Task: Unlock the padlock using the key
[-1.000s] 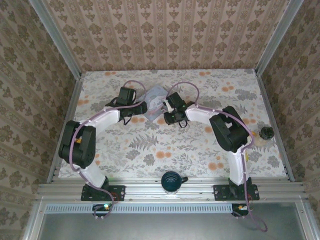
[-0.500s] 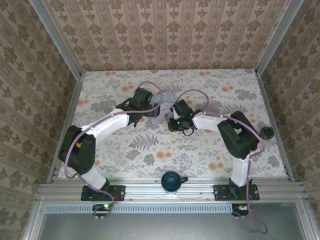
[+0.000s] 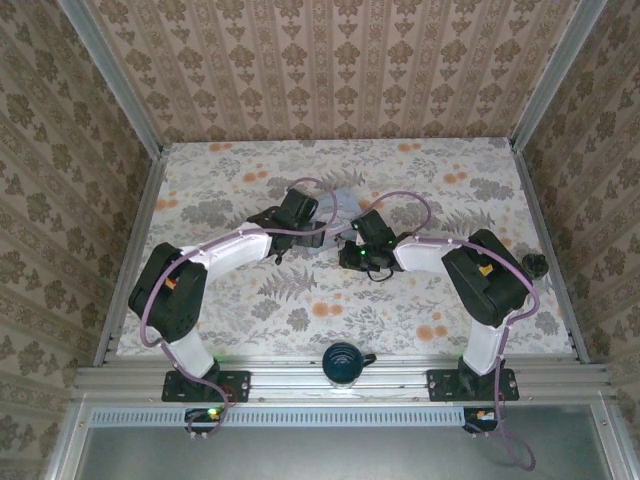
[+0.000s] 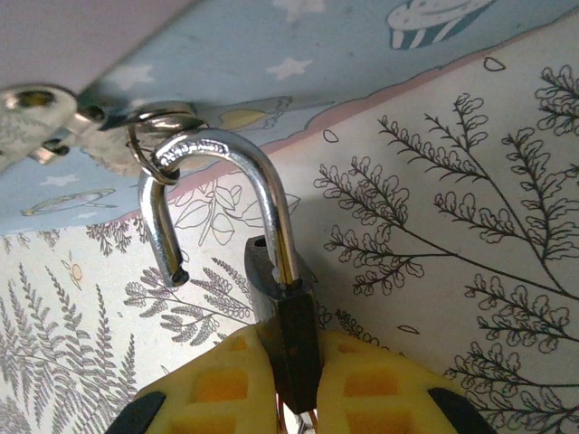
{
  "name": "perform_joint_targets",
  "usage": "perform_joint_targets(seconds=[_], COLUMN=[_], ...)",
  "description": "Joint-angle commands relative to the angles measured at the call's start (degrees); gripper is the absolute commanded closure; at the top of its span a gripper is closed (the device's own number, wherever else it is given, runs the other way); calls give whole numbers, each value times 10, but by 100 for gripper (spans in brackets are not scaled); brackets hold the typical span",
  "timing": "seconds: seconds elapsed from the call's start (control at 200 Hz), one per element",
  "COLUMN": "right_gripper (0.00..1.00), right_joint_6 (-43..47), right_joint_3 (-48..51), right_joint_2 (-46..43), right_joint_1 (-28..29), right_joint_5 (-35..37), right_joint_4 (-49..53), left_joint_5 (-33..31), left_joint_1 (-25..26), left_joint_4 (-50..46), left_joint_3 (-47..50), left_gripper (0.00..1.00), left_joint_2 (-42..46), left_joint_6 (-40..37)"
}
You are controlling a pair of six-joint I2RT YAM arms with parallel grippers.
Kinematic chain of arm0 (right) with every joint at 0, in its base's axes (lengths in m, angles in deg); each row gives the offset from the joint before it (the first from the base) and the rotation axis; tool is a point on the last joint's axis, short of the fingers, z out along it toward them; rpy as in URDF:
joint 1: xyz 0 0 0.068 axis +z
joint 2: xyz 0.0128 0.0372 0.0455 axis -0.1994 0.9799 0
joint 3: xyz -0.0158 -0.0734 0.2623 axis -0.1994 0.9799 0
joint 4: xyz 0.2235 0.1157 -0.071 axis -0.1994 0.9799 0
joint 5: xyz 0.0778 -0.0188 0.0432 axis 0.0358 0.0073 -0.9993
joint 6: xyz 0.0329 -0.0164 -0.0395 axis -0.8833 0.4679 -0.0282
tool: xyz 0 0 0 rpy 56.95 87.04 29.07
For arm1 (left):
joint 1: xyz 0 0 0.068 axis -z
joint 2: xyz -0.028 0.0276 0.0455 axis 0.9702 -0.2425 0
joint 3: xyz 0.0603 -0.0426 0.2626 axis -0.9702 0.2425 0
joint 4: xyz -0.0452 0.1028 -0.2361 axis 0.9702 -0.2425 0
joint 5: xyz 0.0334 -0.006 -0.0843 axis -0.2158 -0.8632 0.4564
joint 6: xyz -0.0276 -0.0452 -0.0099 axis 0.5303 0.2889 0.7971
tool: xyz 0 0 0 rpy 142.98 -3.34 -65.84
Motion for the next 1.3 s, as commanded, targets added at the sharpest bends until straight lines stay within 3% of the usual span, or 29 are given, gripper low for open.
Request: perform_joint_targets(seconds=[0.0, 0.935, 1.29], right_gripper=[100, 100, 100], right_joint_6=[-29, -100, -160], right_joint_3=[5, 10, 54], right_joint_2=[-9, -8, -7], right_joint_1=[4, -9, -23], right_joint_5=[-10, -19, -28], right_joint_4=[-17, -77, -166], left_joint_5=[-4, 15, 17], left_joint_1=[0, 0, -1], left_joint_4=[-10, 0, 3], left_joint_3=[20, 49, 57], left_gripper=[0, 0, 0], left_joint_2=[-7, 8, 9], left_joint_6=[13, 25, 29])
